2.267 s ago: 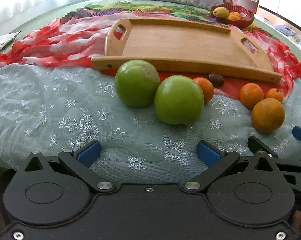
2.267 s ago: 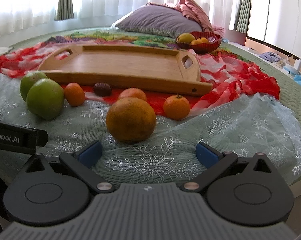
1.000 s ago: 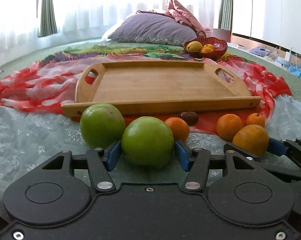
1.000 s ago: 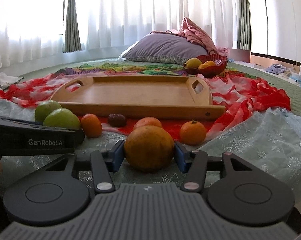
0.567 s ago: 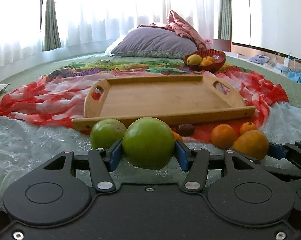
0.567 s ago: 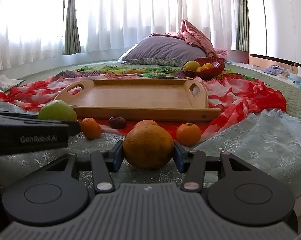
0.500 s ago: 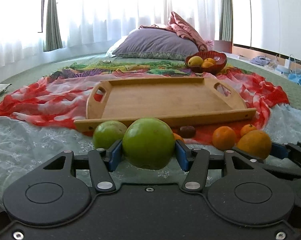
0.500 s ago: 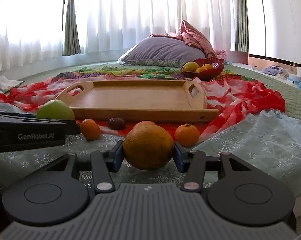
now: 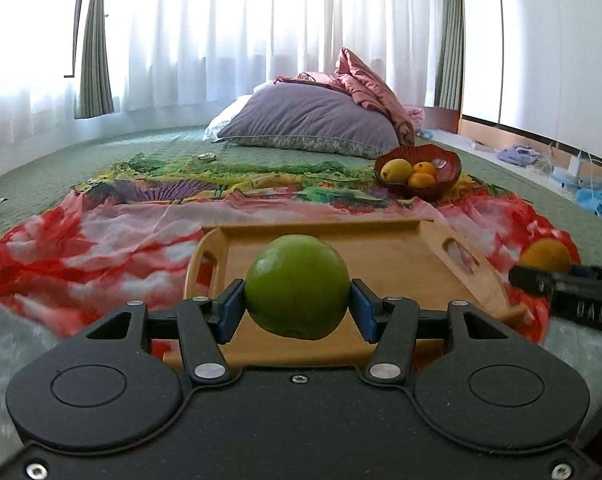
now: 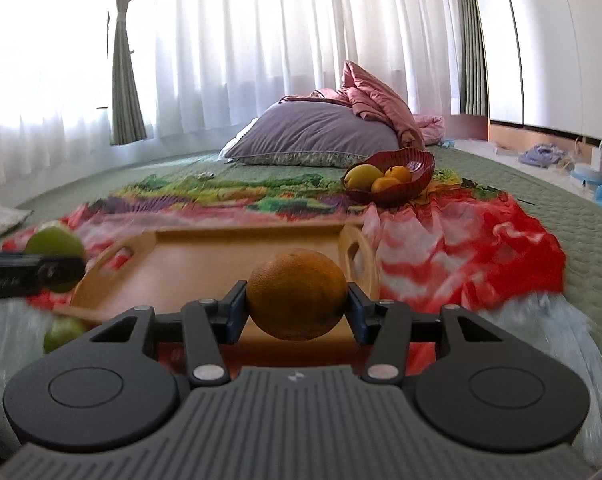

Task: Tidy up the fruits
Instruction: 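Carry the green apple and large orange over the bamboo tray with both grippers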

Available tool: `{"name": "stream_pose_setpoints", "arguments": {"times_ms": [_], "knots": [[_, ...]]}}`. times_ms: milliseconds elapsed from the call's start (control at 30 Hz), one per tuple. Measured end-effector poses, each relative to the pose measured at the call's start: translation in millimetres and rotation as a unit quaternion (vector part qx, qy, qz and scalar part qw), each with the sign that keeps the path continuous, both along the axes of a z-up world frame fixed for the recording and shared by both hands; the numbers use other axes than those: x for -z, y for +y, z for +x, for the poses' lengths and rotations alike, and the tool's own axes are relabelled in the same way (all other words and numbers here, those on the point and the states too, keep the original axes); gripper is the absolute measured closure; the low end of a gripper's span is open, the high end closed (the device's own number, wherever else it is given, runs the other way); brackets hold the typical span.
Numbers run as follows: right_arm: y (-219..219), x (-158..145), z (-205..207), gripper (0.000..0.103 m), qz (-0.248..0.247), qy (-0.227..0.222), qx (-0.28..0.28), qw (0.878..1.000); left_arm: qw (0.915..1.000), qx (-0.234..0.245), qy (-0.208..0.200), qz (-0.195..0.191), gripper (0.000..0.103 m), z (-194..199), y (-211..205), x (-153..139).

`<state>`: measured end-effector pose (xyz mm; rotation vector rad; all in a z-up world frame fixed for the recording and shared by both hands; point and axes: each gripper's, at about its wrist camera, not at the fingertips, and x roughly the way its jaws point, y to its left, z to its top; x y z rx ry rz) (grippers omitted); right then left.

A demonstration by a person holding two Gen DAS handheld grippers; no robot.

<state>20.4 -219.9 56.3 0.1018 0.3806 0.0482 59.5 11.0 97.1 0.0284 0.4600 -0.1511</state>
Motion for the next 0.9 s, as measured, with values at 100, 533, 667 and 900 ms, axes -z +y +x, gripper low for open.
{"name": "stream_pose_setpoints", "arguments": {"times_ms": [100,533,667,900], "knots": [[-8.3,-12.0,32.1,0.049,0.020,0.006,0.002,1.000,0.9999,-0.003,0.013,-0.006,0.050,30.7,-0.3,-5.4],[-9.8,20.1,172.1,0.049,0.040,0.042,-0.020,0.998,0.9967,-0.022,0.078,0.004,0.050,172.3,-15.2,36.7],[-2.9,34.1,198.3,0.049,0.033,0.060,-0.028,0.997,0.9956,-0.024,0.090,0.014,0.050,197.5,-22.0,47.5],[7.9,39.8,213.3,0.049,0.006,0.088,-0.053,0.995,0.9938,-0.030,0.099,0.040,0.050,212.5,-38.1,58.8]]}}
